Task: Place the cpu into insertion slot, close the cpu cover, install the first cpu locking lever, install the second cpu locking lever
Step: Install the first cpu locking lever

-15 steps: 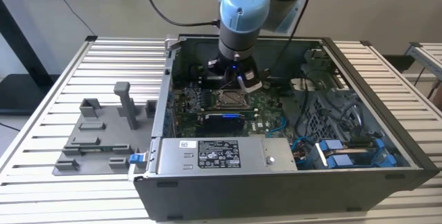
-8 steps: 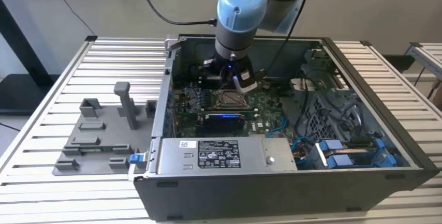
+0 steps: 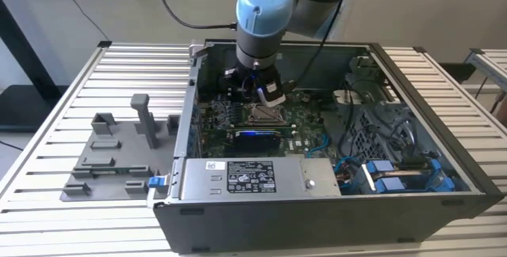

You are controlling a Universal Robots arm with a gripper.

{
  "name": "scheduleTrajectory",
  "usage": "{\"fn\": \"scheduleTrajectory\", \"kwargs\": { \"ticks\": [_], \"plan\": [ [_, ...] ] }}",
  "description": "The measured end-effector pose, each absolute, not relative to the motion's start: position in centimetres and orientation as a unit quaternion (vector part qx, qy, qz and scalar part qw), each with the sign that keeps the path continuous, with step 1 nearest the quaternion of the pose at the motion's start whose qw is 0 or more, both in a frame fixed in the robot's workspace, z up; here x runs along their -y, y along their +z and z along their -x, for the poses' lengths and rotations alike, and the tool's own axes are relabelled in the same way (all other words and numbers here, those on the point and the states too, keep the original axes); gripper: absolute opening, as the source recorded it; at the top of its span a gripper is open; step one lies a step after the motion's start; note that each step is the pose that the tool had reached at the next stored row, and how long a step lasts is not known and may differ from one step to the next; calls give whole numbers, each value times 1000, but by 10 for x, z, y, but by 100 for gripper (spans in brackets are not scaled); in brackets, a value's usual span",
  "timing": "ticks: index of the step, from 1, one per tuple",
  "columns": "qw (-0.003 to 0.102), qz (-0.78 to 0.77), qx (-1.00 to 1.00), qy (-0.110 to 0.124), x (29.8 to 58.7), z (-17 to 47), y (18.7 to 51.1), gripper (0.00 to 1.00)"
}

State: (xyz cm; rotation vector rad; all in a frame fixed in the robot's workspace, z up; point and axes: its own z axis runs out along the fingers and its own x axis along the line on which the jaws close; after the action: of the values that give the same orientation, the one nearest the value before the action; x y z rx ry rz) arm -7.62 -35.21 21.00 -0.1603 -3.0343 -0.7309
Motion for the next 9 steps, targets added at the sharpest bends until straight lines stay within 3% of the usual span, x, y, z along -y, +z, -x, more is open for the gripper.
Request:
{"fn": "scheduleTrajectory", "kwargs": {
  "ticks": [3,9],
  "plan": [
    [6,51,974,-223,353,77,209,11],
    [-1,49,974,-222,353,80,201,11]
  ]
}}
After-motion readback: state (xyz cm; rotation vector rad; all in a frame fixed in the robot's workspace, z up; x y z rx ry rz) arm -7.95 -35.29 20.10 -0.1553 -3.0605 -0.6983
